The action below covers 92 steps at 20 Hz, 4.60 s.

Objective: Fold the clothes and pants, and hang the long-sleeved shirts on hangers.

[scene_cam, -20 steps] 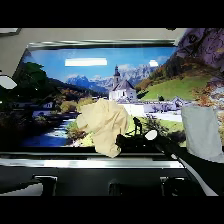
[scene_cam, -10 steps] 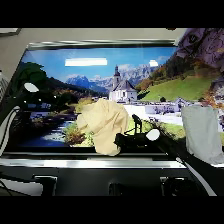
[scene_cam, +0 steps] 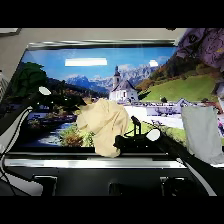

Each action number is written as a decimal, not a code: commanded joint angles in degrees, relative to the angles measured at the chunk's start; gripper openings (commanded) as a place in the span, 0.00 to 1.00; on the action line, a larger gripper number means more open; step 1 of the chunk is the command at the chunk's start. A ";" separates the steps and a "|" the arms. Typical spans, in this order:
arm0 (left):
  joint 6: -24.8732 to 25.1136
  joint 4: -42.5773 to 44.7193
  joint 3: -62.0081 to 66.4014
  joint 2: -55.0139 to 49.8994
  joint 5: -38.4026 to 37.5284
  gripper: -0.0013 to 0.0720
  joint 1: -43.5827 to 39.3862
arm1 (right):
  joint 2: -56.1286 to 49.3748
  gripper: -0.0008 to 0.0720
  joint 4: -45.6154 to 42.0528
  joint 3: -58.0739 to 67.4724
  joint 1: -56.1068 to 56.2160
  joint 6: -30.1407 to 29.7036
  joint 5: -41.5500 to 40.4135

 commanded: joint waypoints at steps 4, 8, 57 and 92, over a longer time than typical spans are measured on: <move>2.14 0.00 -0.09 -0.79 1.53 0.37 -2.47 | 2.82 0.05 -1.38 0.09 0.07 0.48 -0.63; 3.80 -0.92 2.75 -0.20 0.04 0.04 -3.02 | 6.40 0.05 -6.25 0.68 0.04 4.39 -2.19; -7.76 27.47 32.89 -11.28 0.17 0.26 6.08 | -50.95 0.19 -38.51 84.06 -22.01 28.61 12.68; -8.90 17.59 11.02 11.74 -22.60 0.97 24.83 | -23.30 0.29 -14.97 22.53 -49.66 -28.06 22.47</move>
